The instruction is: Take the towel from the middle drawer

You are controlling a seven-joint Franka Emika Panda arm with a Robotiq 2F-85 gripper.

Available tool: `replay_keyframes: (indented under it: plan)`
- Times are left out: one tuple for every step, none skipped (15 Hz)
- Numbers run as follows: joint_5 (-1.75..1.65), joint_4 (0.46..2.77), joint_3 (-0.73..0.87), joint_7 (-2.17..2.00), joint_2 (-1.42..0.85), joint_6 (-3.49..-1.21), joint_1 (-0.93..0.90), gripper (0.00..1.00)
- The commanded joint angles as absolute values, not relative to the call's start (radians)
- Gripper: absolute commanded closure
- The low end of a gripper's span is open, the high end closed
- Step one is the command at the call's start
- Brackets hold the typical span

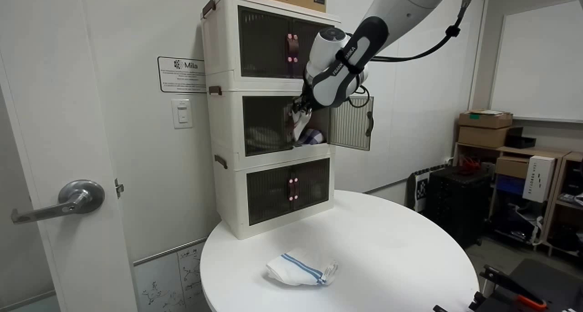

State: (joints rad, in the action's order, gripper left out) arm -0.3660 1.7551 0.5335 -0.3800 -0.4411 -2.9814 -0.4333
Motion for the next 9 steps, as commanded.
replay_keyframes:
  plan:
    - [-0.306,1.921,0.381,-0.241,-0.283,-2.941,-0.375,0.98]
    - [-0.297,1.946,0.366,-0.223,-0.26,-2.907,-0.371,0.98]
    - [-0.292,1.969,0.361,-0.215,-0.242,-2.871,-0.372,0.98]
    - [-0.29,1.99,0.358,-0.208,-0.222,-2.835,-0.374,0.98]
    - [-0.289,2.013,0.356,-0.204,-0.203,-2.806,-0.376,0.98]
    - [-0.28,2.035,0.347,-0.19,-0.184,-2.778,-0.375,0.98]
    - [-0.309,2.055,0.253,-0.193,-0.159,-2.746,-0.294,0.98]
    - [-0.292,2.074,0.224,-0.176,-0.145,-2.722,-0.272,0.98]
    - [-0.266,2.099,0.183,-0.157,-0.132,-2.703,-0.24,0.98]
